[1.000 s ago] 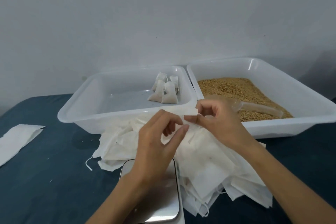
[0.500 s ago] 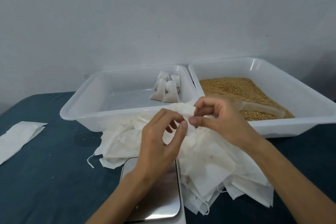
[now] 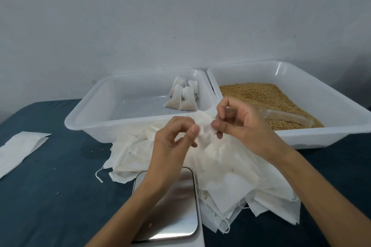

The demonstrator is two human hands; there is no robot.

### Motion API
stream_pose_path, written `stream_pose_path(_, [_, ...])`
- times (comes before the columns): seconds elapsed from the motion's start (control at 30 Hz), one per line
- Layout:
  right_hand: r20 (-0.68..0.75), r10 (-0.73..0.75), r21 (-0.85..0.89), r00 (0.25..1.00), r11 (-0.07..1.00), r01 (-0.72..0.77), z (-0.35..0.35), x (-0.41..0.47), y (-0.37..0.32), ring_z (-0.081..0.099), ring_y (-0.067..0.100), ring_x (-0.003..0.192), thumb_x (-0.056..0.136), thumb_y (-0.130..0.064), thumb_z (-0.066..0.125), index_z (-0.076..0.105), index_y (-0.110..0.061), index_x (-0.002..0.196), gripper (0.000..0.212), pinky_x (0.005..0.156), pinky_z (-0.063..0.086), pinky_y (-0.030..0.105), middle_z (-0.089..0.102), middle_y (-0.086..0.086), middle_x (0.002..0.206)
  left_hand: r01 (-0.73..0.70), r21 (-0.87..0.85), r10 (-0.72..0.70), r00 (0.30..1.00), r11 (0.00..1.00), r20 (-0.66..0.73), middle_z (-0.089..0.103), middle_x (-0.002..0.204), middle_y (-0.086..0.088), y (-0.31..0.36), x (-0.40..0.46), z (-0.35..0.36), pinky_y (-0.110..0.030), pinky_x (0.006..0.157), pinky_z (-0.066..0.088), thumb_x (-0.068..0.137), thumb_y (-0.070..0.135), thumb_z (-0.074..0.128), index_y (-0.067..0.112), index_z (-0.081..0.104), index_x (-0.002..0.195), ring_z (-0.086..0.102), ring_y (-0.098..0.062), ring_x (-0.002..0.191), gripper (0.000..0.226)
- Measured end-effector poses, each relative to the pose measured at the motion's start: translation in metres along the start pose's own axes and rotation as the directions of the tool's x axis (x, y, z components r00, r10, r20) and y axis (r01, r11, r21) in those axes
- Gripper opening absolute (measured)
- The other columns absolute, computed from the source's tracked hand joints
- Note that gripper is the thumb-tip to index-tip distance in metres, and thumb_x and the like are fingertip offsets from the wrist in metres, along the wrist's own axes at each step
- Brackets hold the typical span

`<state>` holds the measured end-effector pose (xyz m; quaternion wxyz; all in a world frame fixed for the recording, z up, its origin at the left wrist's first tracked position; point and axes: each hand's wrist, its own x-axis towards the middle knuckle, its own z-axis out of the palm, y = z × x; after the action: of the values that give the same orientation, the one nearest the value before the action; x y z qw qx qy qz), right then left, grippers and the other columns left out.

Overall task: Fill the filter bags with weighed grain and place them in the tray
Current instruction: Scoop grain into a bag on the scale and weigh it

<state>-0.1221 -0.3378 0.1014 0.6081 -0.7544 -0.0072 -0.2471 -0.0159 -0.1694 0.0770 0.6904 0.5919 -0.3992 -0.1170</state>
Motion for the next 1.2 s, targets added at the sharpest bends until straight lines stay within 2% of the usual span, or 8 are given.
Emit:
stream_pose_path(0.23, [-0.045, -0.112, -0.203, 0.993, 0.974, 0.101, 0.011, -0.001, 0.004, 0.065, 0.023, 0.065, 0.095, -0.008, 0.068, 0.067, -0.016, 0.094, 0.008, 0.076, 0.054, 0.031, 0.067, 0.004, 0.078, 0.07, -0.072, -0.075, 0.995, 0.995, -0.07, 0.067, 0.097, 0.0, 0.004, -0.001, 0.002, -0.028, 0.076, 0.056, 0.092, 0.034, 0.064, 0.008, 0.073, 0.086, 0.062, -0.016, 0.087, 0.028])
stream_pose_path(0.4, [-0.043, -0.119, -0.282, 0.992, 0.954, 0.103, 0.01, -0.004, 0.006, 0.064, 0.02, 0.063, 0.097, 0.001, 0.062, 0.07, -0.017, 0.086, 0.023, 0.077, 0.054, 0.035, 0.069, -0.005, 0.084, 0.125, -0.103, -0.134, 0.987, 0.987, -0.09, 0.071, 0.119, -0.005, 0.003, -0.001, -0.003, -0.028, 0.085, 0.057, 0.093, 0.039, 0.065, 0.013, 0.079, 0.093, 0.067, -0.025, 0.107, 0.029])
stream_pose_path(0.5, [-0.048, -0.112, -0.319, 0.993, 0.943, 0.091, 0.012, -0.005, 0.007, 0.063, 0.02, 0.061, 0.098, -0.006, 0.064, 0.076, -0.022, 0.095, 0.02, 0.071, 0.056, 0.033, 0.072, -0.005, 0.088, 0.057, 0.024, -0.054, 0.994, 0.998, -0.097, 0.066, 0.123, 0.007, 0.002, -0.001, -0.002, -0.022, 0.09, 0.052, 0.094, 0.038, 0.073, 0.021, 0.075, 0.081, 0.064, -0.017, 0.118, 0.021])
stream_pose_path(0.63, [-0.055, -0.09, -0.297, 0.994, 0.952, 0.07, 0.012, -0.004, 0.005, 0.064, 0.018, 0.066, 0.098, -0.024, 0.062, 0.075, -0.028, 0.102, 0.014, 0.07, 0.054, 0.034, 0.069, -0.004, 0.082, -0.042, 0.19, 0.055, 0.996, 0.981, -0.065, 0.059, 0.129, 0.009, -0.004, -0.003, -0.001, -0.036, 0.107, 0.046, 0.094, 0.038, 0.073, 0.026, 0.074, 0.08, 0.057, -0.018, 0.13, 0.018])
stream_pose_path(0.77, [-0.021, -0.04, -0.242, 0.999, 0.97, 0.033, 0.01, -0.005, 0.003, 0.065, 0.017, 0.083, 0.09, -0.045, 0.071, 0.075, -0.019, 0.095, 0.026, 0.081, 0.052, 0.03, 0.07, -0.003, 0.092, -0.145, 0.334, 0.146, 0.989, 0.931, 0.023, 0.057, 0.137, 0.012, -0.003, -0.005, 0.0, -0.024, 0.111, 0.037, 0.093, 0.038, 0.072, 0.028, 0.075, 0.087, 0.049, -0.013, 0.14, 0.013])
stream_pose_path(0.93, [-0.139, -0.026, 0.018, 0.99, 0.999, 0.029, 0.003, -0.002, 0.002, 0.06, 0.016, 0.087, 0.078, -0.016, 0.077, 0.069, 0.004, 0.083, 0.022, 0.082, 0.051, 0.023, 0.061, 0.0, 0.098, -0.052, 0.124, 0.056, 0.998, 0.991, -0.027, 0.069, 0.107, 0.001, -0.005, -0.005, 0.0, -0.046, 0.091, 0.057, 0.09, 0.018, 0.08, 0.028, 0.055, 0.105, 0.068, -0.025, 0.1, 0.03])
stream_pose_path(1.1, [-0.318, 0.053, 0.042, 0.947, 0.998, -0.042, 0.001, -0.002, 0.0, 0.043, 0.023, 0.067, 0.082, -0.019, 0.079, 0.075, -0.017, 0.083, 0.004, 0.063, 0.039, 0.027, 0.053, 0.01, 0.075, 0.051, -0.028, -0.054, 0.993, 0.998, -0.102, 0.076, 0.092, -0.009, -0.001, 0.0, -0.005, -0.037, 0.072, 0.061, 0.093, 0.006, 0.076, 0.022, 0.061, 0.112, 0.071, -0.033, 0.084, 0.029])
stream_pose_path(1.2, [-0.312, 0.048, 0.079, 0.949, 0.997, -0.024, 0.003, -0.001, 0.001, 0.037, 0.014, 0.047, 0.091, -0.014, 0.072, 0.069, -0.007, 0.091, 0.008, 0.046, 0.025, 0.029, 0.062, -0.005, 0.071, 0.011, 0.027, -0.008, 0.995, 1.0, -0.098, 0.076, 0.097, -0.003, -0.003, -0.003, -0.002, -0.033, 0.076, 0.061, 0.094, 0.007, 0.075, 0.032, 0.062, 0.116, 0.073, -0.024, 0.087, 0.035])
